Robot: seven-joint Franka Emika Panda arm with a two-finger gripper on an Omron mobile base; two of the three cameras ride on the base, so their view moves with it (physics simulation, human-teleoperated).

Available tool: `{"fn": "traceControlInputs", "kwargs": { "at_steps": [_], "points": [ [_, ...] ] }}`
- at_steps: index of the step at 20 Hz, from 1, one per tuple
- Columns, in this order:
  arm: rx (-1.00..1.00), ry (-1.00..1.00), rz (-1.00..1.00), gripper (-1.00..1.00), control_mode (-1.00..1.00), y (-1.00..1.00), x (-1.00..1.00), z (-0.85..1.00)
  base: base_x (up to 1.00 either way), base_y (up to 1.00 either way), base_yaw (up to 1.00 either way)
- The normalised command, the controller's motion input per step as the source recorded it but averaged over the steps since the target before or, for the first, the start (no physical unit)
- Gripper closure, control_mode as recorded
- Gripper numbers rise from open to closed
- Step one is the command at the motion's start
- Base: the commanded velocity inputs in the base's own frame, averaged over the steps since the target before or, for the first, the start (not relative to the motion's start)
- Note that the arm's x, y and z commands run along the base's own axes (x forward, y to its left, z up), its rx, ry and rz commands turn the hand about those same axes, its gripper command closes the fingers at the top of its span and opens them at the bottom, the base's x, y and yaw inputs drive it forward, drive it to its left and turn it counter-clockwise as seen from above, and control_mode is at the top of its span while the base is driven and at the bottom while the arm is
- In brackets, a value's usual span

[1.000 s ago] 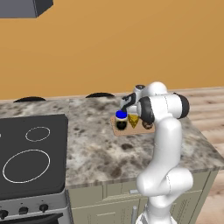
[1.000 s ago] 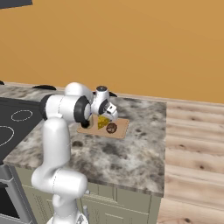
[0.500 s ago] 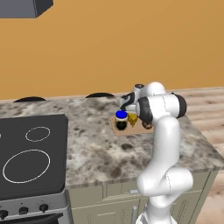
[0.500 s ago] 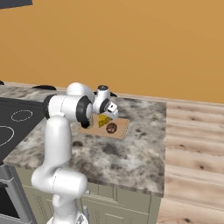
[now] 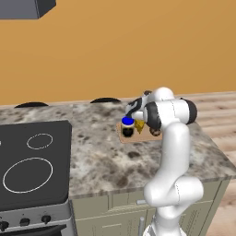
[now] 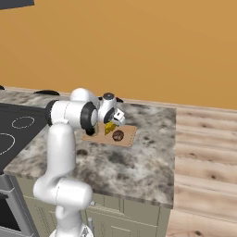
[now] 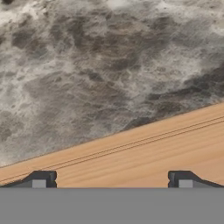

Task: Retrieve the reheated potato from the microwave, then place the potato, cheese, and condiment on the cutting board.

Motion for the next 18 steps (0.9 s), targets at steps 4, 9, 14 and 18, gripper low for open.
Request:
{"fn": "traceControlInputs", "kwargs": {
  "at_steps": [4,9,14,18],
  "points": [
    [0.0,-0.08,-0.04,-1.0,-1.0,0.0,-0.04,-0.1,0.0,0.0,0.0],
    [-0.02,0.0,-0.05,-1.0,-1.0,-0.01,-0.03,0.01,0.0,0.0,0.0],
    [-0.04,0.02,-0.06,-1.0,-1.0,0.0,0.02,0.18,0.0,0.0,0.0],
    [0.0,0.0,0.0,-1.0,-1.0,0.0,0.0,0.17,0.0,0.0,0.0]
  ]
}}
